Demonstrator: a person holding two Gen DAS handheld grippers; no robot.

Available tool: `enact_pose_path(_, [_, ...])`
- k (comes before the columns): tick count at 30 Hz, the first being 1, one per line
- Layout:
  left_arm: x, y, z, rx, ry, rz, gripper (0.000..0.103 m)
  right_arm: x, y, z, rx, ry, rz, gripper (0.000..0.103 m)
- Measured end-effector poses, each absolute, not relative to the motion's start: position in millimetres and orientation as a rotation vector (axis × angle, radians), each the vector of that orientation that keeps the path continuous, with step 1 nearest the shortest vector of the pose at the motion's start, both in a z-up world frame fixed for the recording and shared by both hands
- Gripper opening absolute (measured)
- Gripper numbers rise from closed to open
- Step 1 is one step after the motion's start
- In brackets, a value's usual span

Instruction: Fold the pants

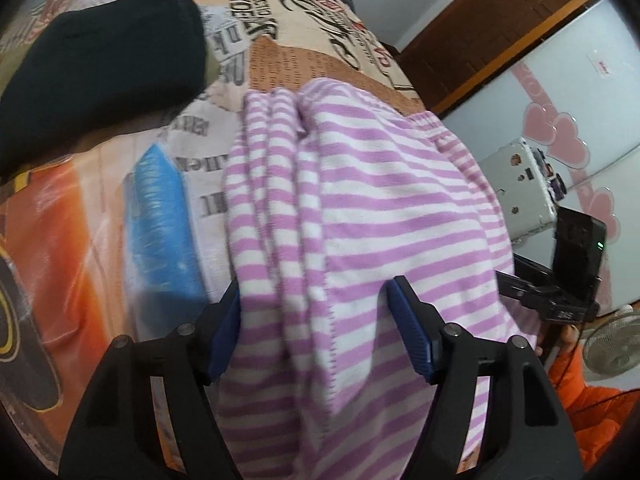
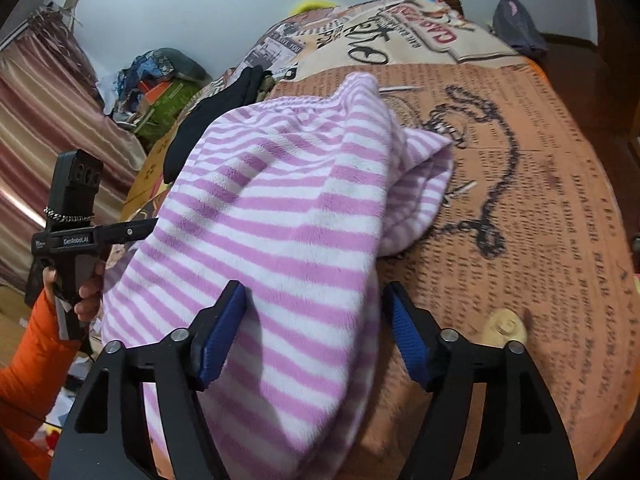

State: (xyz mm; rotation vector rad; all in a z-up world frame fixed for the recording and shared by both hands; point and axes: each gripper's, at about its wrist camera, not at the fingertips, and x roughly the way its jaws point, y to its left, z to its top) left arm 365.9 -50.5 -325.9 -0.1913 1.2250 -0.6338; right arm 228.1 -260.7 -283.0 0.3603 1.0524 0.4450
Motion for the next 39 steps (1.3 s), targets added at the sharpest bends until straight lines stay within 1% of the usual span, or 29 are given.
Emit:
enact_pose_path(2, [364, -60, -323, -0.188, 1.224, -0.678, 0.070, 232, -259, -285, 0.378, 1.054, 0.467, 0.073])
enact_pose_path(8, [356, -88, -317, -0.083, 1.191, -0.704, 0.071, 245, -243, -281, 0.334, 1.055, 0.526, 0.073])
enact_pose_path(10, [359, -91, -317, -0.088, 1.192, -0.693, 0.069, 247, -238, -279, 0.311, 1.050, 0.541, 0.069])
enact_pose_path(12, [361, -94, -313, -0.079, 1.173, -0.676, 0.060, 249, -237, -278, 0.304, 1.042, 0.553, 0.055])
enact_pose_path(13, [361, -95, -310, -0.068, 1.157, -0.668, 0.052, 249, -237, -277, 0.305, 1.038, 0.555, 0.052])
enact_pose_path(14, [360, -96, -307, -0.053, 1.136, -0.660, 0.045, 249, -238, -276, 0.307, 1.035, 0.554, 0.044])
enact_pose_path(15, [359, -98, -302, -0.042, 1.113, -0.655, 0.043, 249, -239, -274, 0.305, 1.028, 0.550, 0.037])
enact_pose_path(17, [358, -97, -295, -0.042, 1.085, -0.652, 0.036, 250, -239, -269, 0.296, 1.012, 0.540, 0.032])
enact_pose_path(18, [358, -98, -290, -0.041, 1.071, -0.653, 0.035, 250, -241, -266, 0.295, 1.002, 0.538, 0.030])
enact_pose_path(23, [350, -99, -269, -0.017, 1.010, -0.659, 0.031, 246, -241, -249, 0.271, 0.956, 0.537, 0.028])
enact_pose_path(28, [347, -96, -251, -0.029, 0.961, -0.650, 0.031, 247, -238, -229, 0.257, 0.916, 0.540, 0.028])
enact_pose_path(39, [346, -61, -191, -0.025, 0.801, -0.589, 0.031, 264, -209, -176, 0.168, 0.799, 0.571, 0.028])
